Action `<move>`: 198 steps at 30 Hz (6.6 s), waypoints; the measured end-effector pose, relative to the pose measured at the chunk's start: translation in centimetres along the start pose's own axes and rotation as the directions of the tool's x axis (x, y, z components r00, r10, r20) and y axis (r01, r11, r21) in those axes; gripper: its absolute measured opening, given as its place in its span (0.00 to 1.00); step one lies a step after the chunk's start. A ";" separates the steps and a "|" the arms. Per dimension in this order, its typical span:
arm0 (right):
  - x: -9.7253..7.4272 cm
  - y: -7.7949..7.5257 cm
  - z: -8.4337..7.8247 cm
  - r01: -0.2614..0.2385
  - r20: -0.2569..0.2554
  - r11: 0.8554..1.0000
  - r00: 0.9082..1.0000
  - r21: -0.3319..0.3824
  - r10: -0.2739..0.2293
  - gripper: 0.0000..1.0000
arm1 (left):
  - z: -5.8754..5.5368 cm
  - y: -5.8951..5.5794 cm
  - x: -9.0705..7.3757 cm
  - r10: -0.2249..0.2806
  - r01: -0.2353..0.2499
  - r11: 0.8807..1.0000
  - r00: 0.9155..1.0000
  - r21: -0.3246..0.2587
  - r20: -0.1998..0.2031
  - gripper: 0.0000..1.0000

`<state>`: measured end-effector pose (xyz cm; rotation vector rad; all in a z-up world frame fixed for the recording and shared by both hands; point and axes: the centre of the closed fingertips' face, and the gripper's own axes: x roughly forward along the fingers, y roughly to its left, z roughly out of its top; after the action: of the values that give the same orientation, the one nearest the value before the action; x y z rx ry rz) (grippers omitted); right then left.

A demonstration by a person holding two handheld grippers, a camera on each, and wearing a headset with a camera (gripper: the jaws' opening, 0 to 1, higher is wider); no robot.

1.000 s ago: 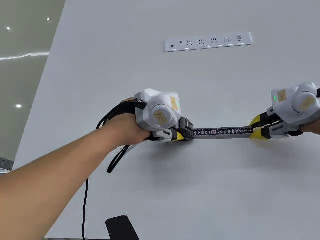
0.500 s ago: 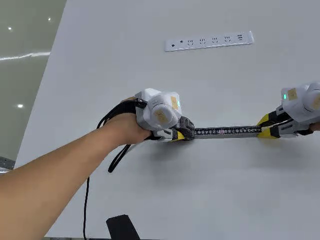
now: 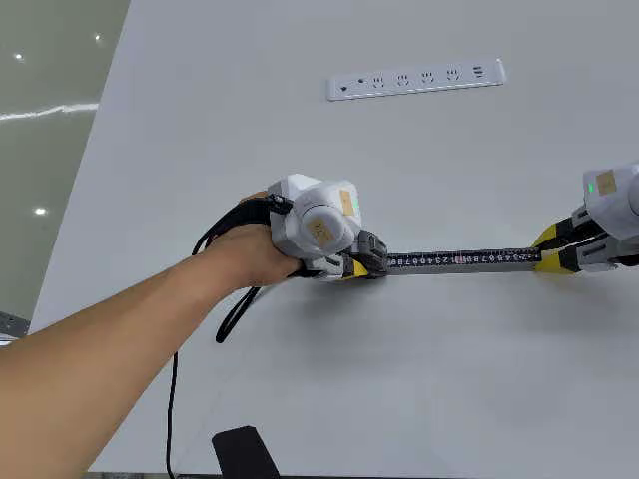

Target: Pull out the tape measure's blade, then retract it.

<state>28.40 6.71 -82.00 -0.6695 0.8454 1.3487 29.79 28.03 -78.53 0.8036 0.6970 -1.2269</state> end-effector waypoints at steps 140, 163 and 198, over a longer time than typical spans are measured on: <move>-11.9 11.4 6.8 0.287 0.150 0.813 0.899 0.506 -0.411 0.79 | 0.8 -8.0 -15.5 0.447 -0.249 0.585 0.893 -0.772 0.051 0.87; -16.3 15.1 8.3 0.300 0.129 0.748 0.881 0.591 -0.455 0.96 | 1.3 -10.1 -20.8 0.493 -0.302 0.547 0.870 -0.781 0.009 0.93; -19.9 17.4 7.7 0.366 0.070 0.723 0.866 0.587 -0.496 1.00 | 0.4 -12.2 -25.4 0.496 -0.360 0.491 0.864 -0.793 -0.084 1.00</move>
<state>11.86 4.12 -60.14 -0.2172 0.7825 0.6706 12.71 39.43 -59.26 0.0862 0.7533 -0.3951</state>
